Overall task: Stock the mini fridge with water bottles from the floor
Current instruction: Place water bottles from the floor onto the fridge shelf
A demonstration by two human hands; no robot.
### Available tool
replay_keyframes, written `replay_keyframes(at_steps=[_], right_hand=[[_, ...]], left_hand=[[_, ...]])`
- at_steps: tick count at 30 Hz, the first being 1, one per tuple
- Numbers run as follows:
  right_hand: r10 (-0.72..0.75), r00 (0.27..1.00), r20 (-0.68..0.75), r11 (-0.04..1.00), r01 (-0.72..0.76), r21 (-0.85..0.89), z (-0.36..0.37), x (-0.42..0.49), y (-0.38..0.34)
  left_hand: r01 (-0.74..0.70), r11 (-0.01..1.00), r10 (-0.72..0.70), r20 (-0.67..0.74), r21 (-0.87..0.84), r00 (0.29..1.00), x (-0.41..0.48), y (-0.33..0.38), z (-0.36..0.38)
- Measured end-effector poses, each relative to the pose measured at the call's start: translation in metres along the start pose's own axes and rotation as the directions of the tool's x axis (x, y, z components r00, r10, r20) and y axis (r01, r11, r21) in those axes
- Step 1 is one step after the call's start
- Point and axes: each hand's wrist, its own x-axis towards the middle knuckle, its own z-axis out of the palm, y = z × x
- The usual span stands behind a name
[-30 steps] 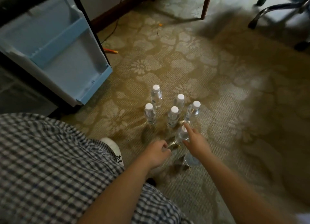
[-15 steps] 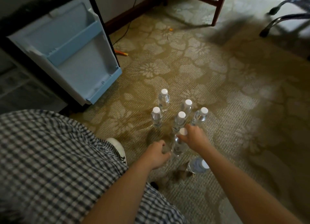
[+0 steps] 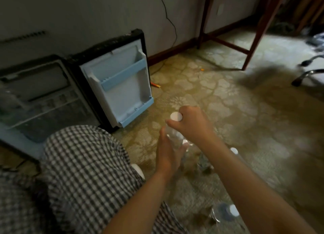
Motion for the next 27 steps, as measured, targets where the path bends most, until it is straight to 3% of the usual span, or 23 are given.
replay_keyframes(at_steps=[4,9,16,20,27], right_hand=[[-0.087,0.992,-0.093,0.996,0.09,0.026,-0.02,0.028,-0.047],[-0.239,0.959,-0.154,0.971,0.239,-0.021,-0.04,0.069,-0.116],[-0.444,0.894,-0.064,0.893,0.448,0.053,-0.039,0.11,-0.198],[-0.474,0.88,-0.043,0.871,0.475,0.129,-0.015,0.129,-0.237],[-0.463,0.884,0.059,0.863,0.435,0.256,0.046,0.15,-0.295]], left_hand=[[-0.097,0.995,0.093,-0.171,-0.016,0.981,0.031,0.021,-0.043],[-0.202,0.977,0.212,-0.222,0.064,0.952,0.064,0.044,-0.115],[-0.194,0.975,0.215,-0.266,0.105,0.94,0.091,0.054,-0.221],[-0.215,0.976,0.219,-0.303,0.046,0.928,0.101,0.049,-0.272],[-0.113,0.993,0.119,-0.298,0.035,0.947,0.109,0.019,-0.342]])
